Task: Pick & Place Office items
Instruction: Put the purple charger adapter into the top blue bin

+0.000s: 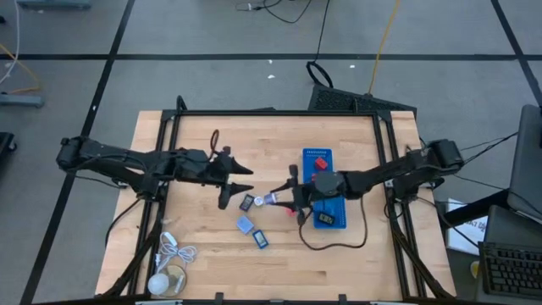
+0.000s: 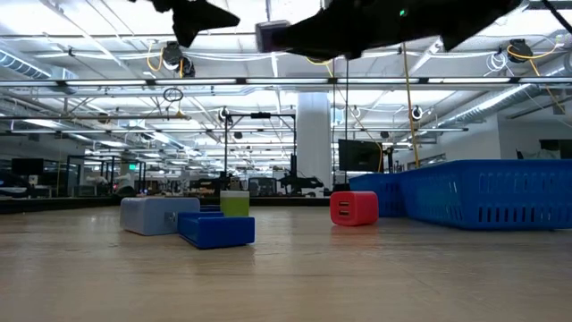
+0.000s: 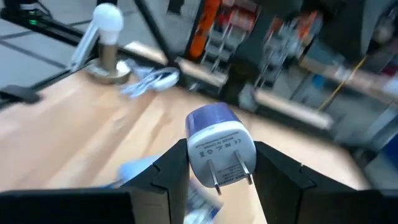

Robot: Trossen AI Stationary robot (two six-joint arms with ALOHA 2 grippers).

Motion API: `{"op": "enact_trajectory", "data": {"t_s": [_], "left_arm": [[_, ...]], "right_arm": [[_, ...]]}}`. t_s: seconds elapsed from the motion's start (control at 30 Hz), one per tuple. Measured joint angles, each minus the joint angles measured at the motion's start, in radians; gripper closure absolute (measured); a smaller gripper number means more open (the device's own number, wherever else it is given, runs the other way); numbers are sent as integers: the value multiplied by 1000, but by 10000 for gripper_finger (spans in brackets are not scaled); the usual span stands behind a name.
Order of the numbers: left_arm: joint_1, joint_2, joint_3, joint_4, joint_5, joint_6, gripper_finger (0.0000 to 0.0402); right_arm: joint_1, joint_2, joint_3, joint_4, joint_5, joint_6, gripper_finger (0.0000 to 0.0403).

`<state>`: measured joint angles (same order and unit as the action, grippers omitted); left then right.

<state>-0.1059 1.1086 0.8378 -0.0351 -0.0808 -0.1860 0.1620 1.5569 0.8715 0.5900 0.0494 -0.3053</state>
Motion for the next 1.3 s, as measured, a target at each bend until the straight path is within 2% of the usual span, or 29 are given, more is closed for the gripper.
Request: {"op": "enact_trajectory", "data": {"t_s": [0.13, 0.37, 0.57, 0.73, 0.97, 1.13, 1.3], "left_arm": [[6, -61, -86, 52, -16, 21, 180], [26, -194, -294, 261, -35, 24, 194], [58, -286, -418, 367, -63, -25, 207], [88, -293, -436, 367, -78, -111, 215], [100, -284, -436, 371, -79, -107, 204], [99, -283, -436, 366, -78, -105, 189], [99, -283, -436, 366, -78, -105, 177]], "right_arm": [[6, -138, 0, -260, -2, 151, 265], [50, -352, 0, -713, 12, 368, 265], [56, -423, 0, -1033, 243, 490, 265], [-41, -398, 0, -1131, 261, 551, 265], [-152, -342, 0, -1268, 231, 563, 265], [-183, -314, 0, -1310, 183, 563, 265], [-196, -290, 0, -1330, 181, 557, 267]]}}
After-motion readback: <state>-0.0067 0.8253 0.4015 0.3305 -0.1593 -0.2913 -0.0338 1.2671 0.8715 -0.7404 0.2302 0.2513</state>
